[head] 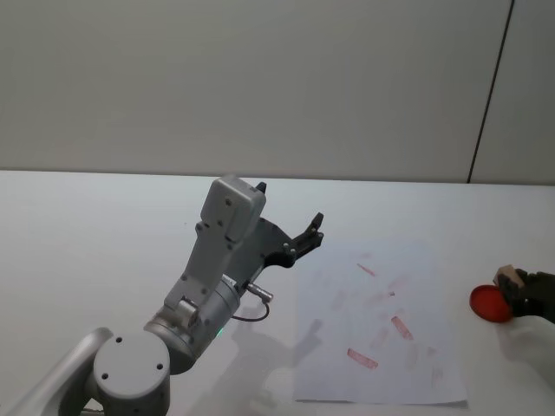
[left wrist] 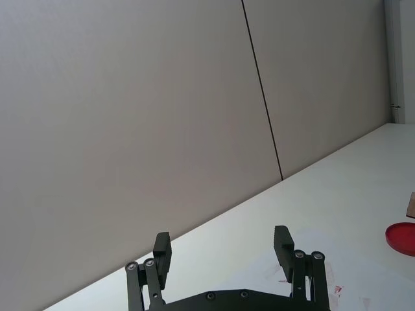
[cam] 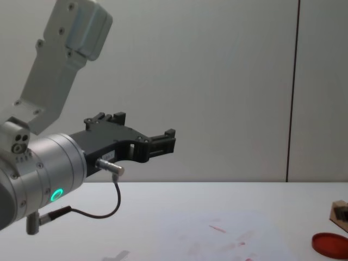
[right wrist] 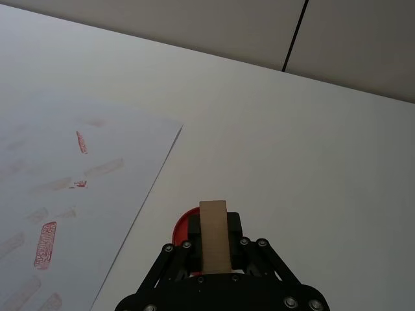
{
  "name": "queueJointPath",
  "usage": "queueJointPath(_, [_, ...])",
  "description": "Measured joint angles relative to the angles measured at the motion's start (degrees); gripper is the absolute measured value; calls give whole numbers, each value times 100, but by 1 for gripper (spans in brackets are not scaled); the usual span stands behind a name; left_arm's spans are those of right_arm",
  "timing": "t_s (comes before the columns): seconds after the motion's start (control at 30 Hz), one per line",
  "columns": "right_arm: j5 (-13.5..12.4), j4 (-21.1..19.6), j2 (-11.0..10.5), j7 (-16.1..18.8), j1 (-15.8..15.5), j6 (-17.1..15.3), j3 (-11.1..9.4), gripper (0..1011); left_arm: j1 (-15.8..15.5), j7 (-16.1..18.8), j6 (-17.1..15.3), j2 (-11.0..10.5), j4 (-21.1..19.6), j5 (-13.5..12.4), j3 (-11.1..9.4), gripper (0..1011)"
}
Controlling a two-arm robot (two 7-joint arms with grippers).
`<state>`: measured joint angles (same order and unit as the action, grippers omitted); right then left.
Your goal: Use the one hand to pick up the stamp and affix it onto the A4 paper.
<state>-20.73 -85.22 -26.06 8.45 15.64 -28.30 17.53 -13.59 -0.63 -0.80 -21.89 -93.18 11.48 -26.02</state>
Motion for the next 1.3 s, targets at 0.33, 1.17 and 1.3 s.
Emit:
queueJointPath(0.33, [83,191,54,66,72,62,10,216,0,0,0,0,0,0,0,1002])
queueJointPath(1.17, [175,368,102,178,144,109,28,652,0,0,0,0,0,0,0,1002])
queueJointPath(1.3, [178,375,103,183,145,111,28,775,0,0,0,0,0,0,0,1002])
